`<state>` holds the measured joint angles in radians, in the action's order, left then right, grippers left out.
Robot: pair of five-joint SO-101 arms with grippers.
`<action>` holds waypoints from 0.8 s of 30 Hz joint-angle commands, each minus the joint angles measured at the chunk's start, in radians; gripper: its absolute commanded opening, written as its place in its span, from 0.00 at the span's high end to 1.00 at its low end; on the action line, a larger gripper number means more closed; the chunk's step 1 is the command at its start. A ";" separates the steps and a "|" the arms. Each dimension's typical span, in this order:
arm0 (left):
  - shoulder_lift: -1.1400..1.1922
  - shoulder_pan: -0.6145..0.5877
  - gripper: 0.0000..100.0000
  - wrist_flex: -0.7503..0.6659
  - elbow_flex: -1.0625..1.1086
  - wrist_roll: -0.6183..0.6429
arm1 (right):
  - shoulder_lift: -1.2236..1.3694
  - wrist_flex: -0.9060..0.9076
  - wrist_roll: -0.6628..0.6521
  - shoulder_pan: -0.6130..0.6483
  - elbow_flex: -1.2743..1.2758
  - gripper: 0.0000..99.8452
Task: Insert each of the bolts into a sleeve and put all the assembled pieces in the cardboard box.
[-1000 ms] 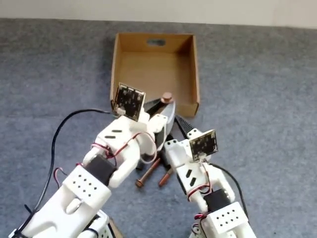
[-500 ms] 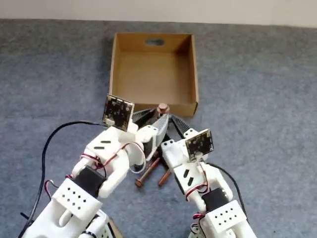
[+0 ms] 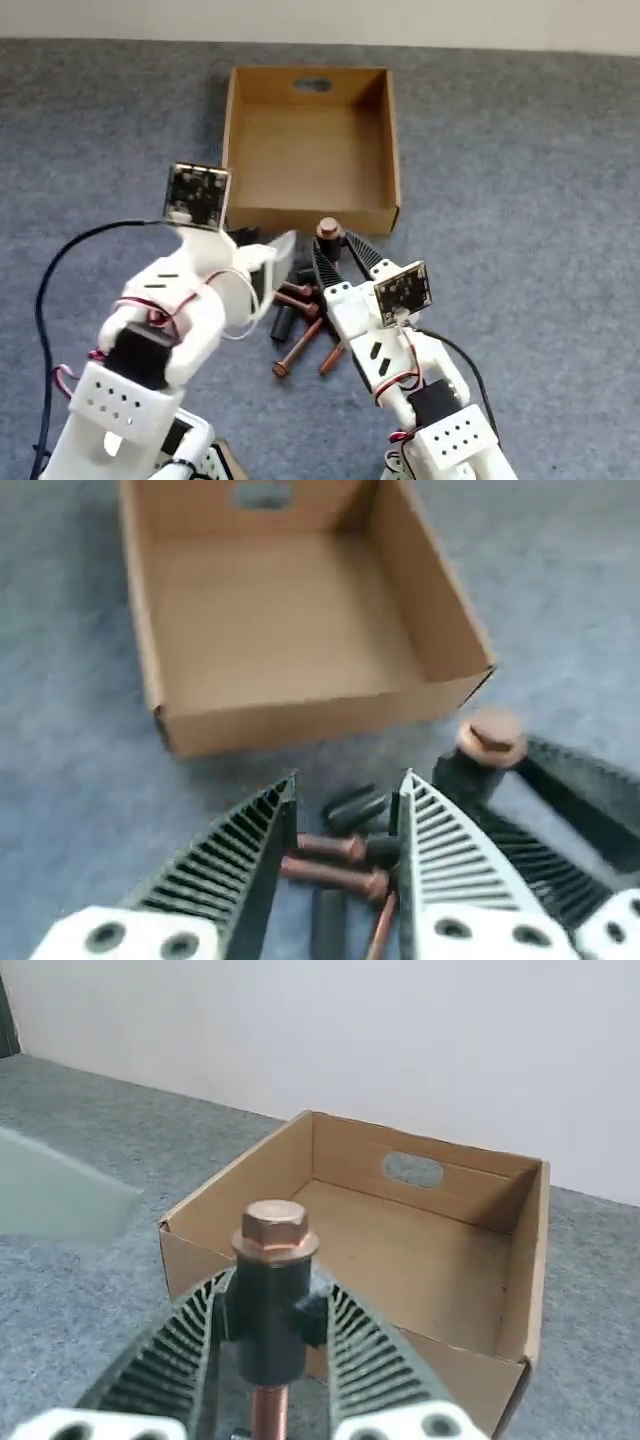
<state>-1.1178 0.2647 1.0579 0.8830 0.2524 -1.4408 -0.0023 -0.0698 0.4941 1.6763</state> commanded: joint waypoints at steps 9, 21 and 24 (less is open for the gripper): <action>-0.010 -0.481 0.83 -0.316 0.464 -0.477 | -0.010 0.166 -0.005 0.001 -0.056 0.99; -0.008 -0.542 0.83 -0.437 0.604 -0.322 | -0.005 0.588 -0.008 -0.025 -0.518 0.99; -0.008 -0.541 0.83 -0.470 0.627 -0.322 | 0.056 0.588 -0.008 -0.028 -0.628 0.99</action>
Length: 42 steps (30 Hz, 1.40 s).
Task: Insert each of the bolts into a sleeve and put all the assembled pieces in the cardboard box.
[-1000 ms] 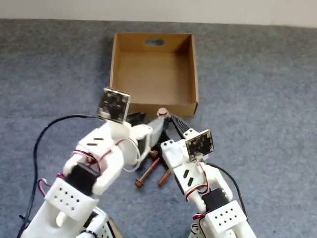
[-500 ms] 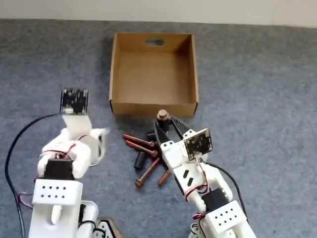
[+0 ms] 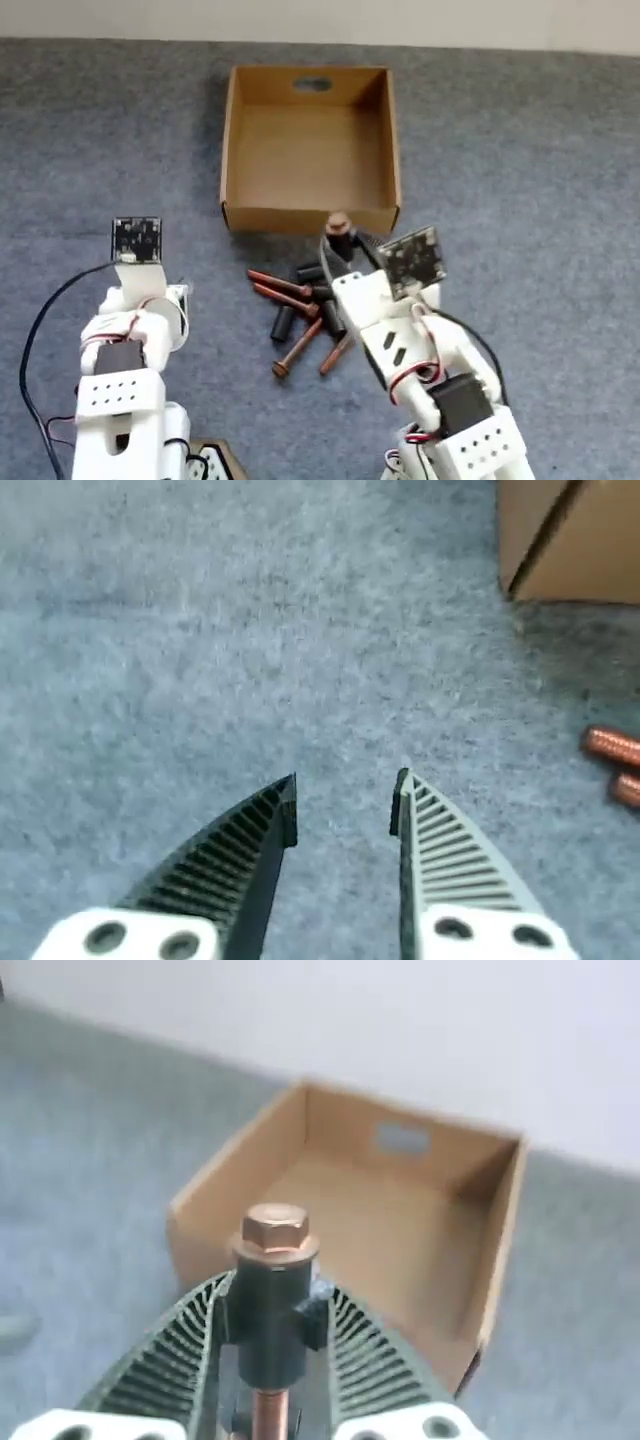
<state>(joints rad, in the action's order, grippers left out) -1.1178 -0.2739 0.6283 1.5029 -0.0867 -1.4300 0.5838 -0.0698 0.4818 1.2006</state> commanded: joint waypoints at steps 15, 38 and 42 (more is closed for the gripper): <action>-0.001 0.013 0.83 -0.130 0.064 -0.087 | 1.254 0.090 -0.002 -0.194 -1.069 0.99; -0.001 0.013 0.83 -0.130 0.065 -0.089 | 2.476 0.895 0.123 -0.249 -2.681 0.99; -0.001 0.013 0.83 -0.130 0.065 -0.089 | 2.454 0.990 0.121 -0.249 -2.681 0.99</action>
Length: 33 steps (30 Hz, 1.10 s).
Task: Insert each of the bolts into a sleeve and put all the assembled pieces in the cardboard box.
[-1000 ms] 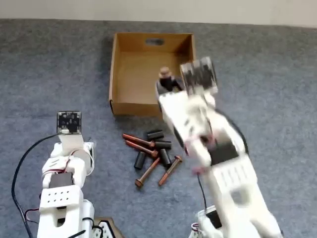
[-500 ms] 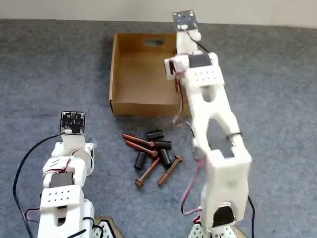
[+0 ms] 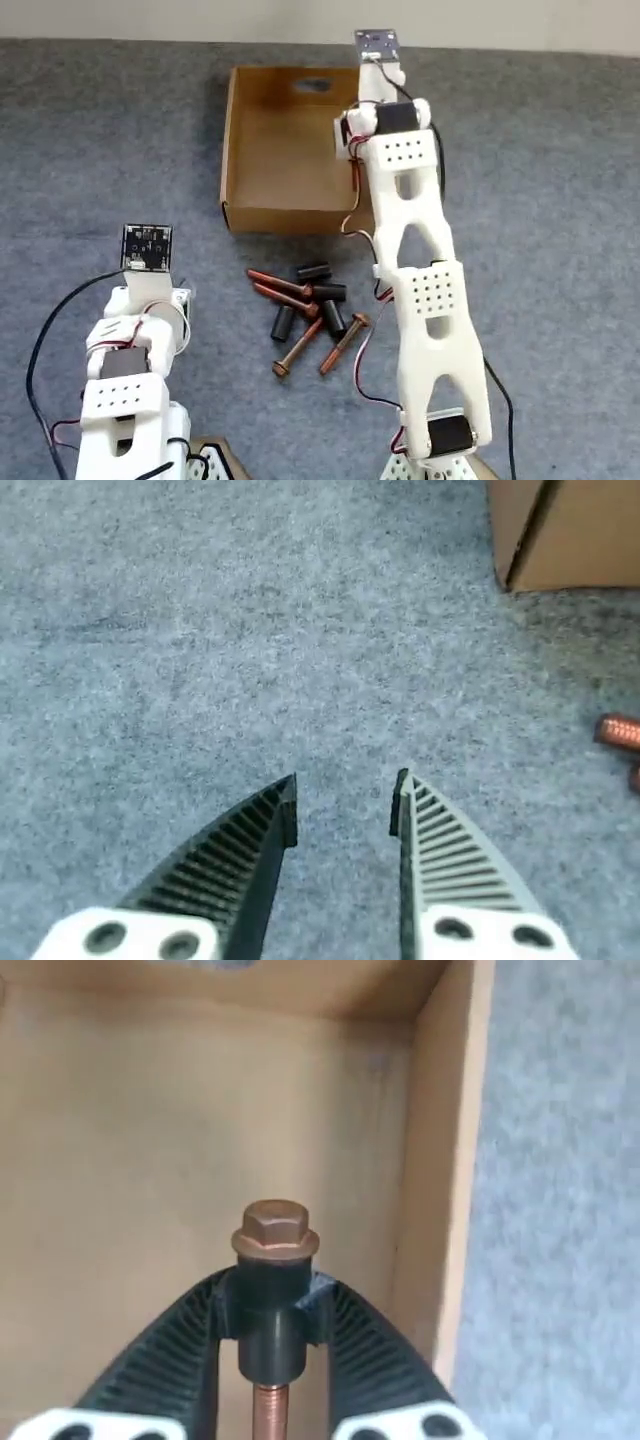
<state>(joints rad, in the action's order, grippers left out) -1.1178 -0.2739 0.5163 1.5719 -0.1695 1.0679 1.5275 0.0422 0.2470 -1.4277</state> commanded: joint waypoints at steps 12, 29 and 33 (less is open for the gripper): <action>-0.001 0.015 0.83 -0.018 -0.004 -0.006 | 0.053 0.039 0.009 -0.013 -0.053 0.99; -0.001 0.015 0.83 -0.018 -0.002 -0.006 | 0.143 0.013 0.040 -0.013 -0.053 0.98; -0.001 0.015 0.83 -0.018 -0.002 -0.006 | 0.143 0.013 0.118 -0.022 -0.054 0.90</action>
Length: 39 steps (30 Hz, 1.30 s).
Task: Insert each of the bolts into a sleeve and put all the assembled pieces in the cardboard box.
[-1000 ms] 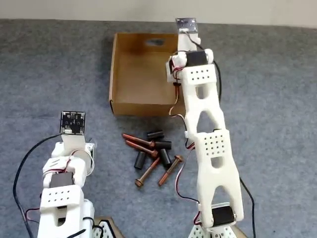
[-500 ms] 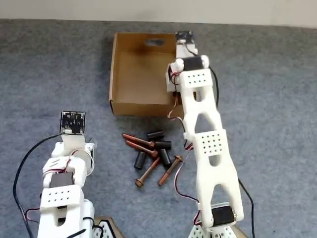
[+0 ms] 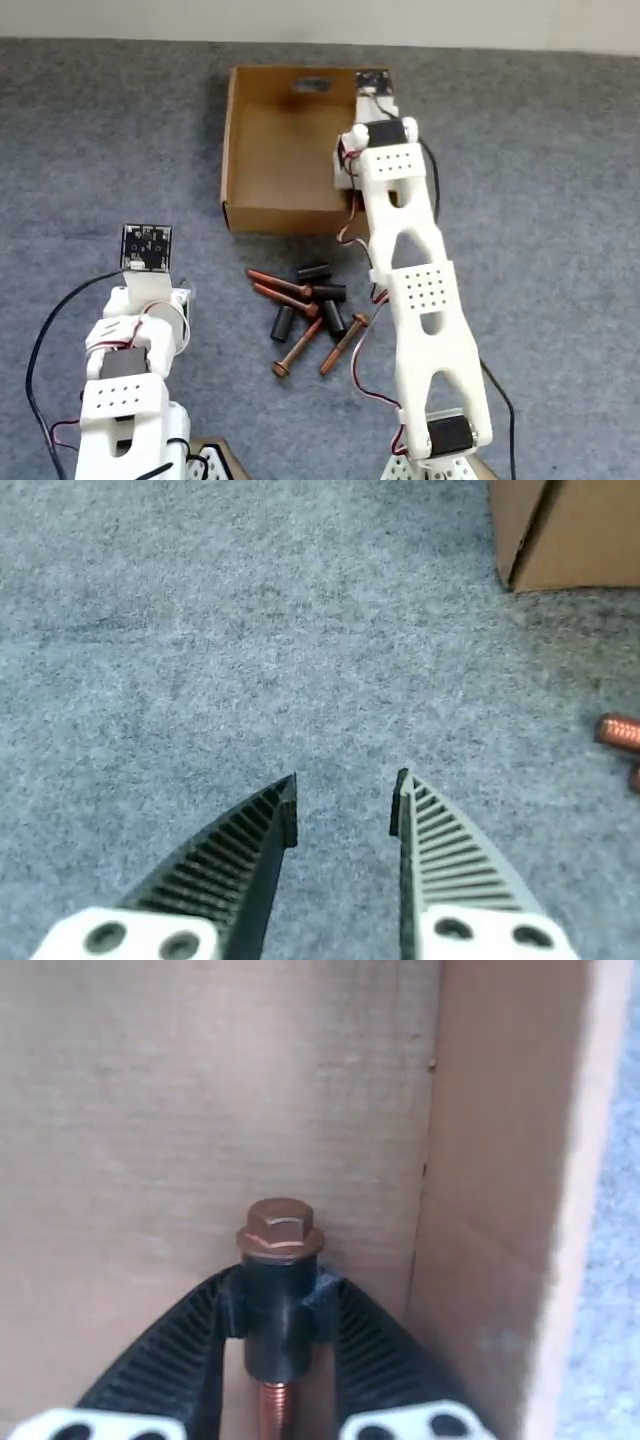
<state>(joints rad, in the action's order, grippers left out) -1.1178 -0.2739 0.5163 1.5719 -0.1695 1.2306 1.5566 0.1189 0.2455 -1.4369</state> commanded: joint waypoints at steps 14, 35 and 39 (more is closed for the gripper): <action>-0.001 0.015 0.83 -0.018 -0.002 -0.006 | -0.104 -0.007 0.041 -0.002 -0.145 0.98; -0.001 0.015 0.83 -0.018 -0.002 -0.006 | 0.018 -0.010 -0.078 -0.051 -0.124 0.99; -0.001 0.015 0.83 -0.018 -0.002 -0.006 | -0.018 -0.008 -0.077 -0.074 -0.125 0.99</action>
<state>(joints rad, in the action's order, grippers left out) -1.1178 -0.2739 0.5163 1.5719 -0.1695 1.2750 1.5551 0.0529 0.2102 -1.5413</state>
